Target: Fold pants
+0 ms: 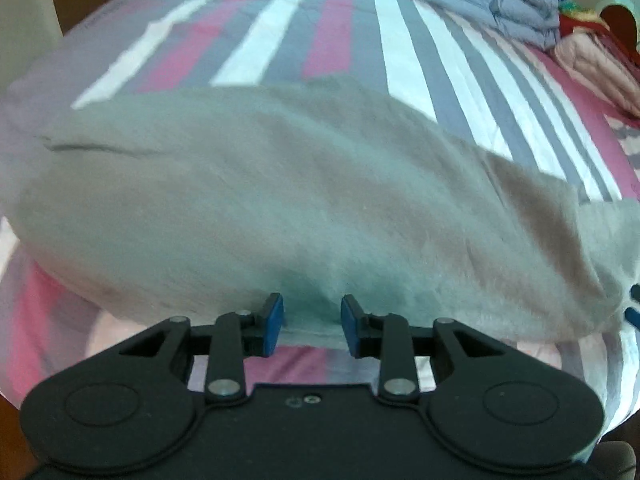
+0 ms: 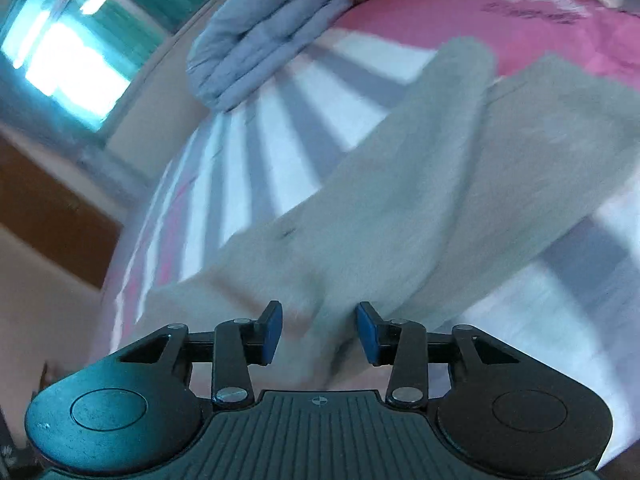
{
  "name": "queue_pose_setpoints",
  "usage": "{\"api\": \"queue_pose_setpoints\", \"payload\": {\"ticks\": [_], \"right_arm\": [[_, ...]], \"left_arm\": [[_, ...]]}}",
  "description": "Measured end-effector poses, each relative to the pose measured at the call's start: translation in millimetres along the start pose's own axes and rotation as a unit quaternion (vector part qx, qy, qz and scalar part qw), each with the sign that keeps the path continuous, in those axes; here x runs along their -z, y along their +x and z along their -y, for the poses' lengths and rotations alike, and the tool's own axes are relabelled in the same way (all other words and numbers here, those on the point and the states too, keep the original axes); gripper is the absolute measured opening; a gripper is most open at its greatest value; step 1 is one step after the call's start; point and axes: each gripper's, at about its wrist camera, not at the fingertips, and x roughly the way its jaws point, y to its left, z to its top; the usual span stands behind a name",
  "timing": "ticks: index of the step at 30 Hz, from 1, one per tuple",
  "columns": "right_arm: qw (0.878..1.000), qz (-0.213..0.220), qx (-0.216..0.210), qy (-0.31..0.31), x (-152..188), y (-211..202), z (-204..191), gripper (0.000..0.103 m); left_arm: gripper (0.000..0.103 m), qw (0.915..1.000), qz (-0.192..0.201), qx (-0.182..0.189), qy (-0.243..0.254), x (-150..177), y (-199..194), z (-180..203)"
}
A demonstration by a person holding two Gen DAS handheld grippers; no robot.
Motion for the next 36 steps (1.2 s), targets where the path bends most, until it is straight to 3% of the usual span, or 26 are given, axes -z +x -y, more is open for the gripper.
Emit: {"api": "queue_pose_setpoints", "payload": {"ticks": [3,5,7,9,11,13,15,17,21,23,25,28,31,36], "right_arm": [[0.998,0.014,0.015,0.051,-18,-2,30,0.041],[0.995,0.007,-0.003,0.097,-24,0,47,0.041],[0.989,-0.004,-0.037,0.145,-23,8,57,0.041],[0.974,-0.037,-0.087,0.204,-17,25,65,0.041],[0.963,-0.042,-0.115,0.242,-11,40,66,0.041],[0.955,-0.033,-0.139,0.26,-18,47,64,0.041],[0.944,0.011,-0.178,0.279,-33,41,64,0.041],[0.951,0.073,-0.188,0.235,-46,20,51,0.041],[0.966,0.133,-0.184,0.12,-60,-16,22,0.041],[0.975,0.122,-0.158,0.094,-64,-20,19,0.041],[0.986,0.083,-0.088,0.115,-65,-11,30,0.041],[0.982,0.054,-0.035,0.177,-62,3,59,0.041],[0.982,0.045,-0.027,0.183,-50,-1,78,0.041],[0.973,0.007,-0.072,0.221,-36,19,93,0.041]], "left_arm": [[0.023,0.9999,-0.001,-0.013,0.009,3,7,6],[0.023,0.9999,-0.004,-0.013,0.005,2,9,7],[0.023,0.9999,-0.009,-0.01,-0.003,2,9,2],[0.023,0.9999,-0.011,-0.009,-0.006,1,10,2],[0.023,0.9999,-0.011,-0.012,-0.002,4,13,5],[0.023,0.9998,-0.011,-0.015,0.001,3,15,7],[0.023,0.9998,-0.011,-0.016,0.003,5,17,7],[0.023,0.9998,-0.01,-0.016,0.004,5,18,8],[0.024,0.9998,-0.009,-0.017,0.004,7,20,8],[0.024,0.9998,-0.008,-0.017,0.005,9,20,7],[0.024,0.9998,-0.007,-0.016,0.004,10,20,7],[0.024,0.9999,-0.006,-0.014,0.001,11,20,6],[0.024,0.9998,-0.007,-0.016,0.002,10,21,7],[0.024,0.9998,-0.007,-0.019,0.003,11,21,7]]}}
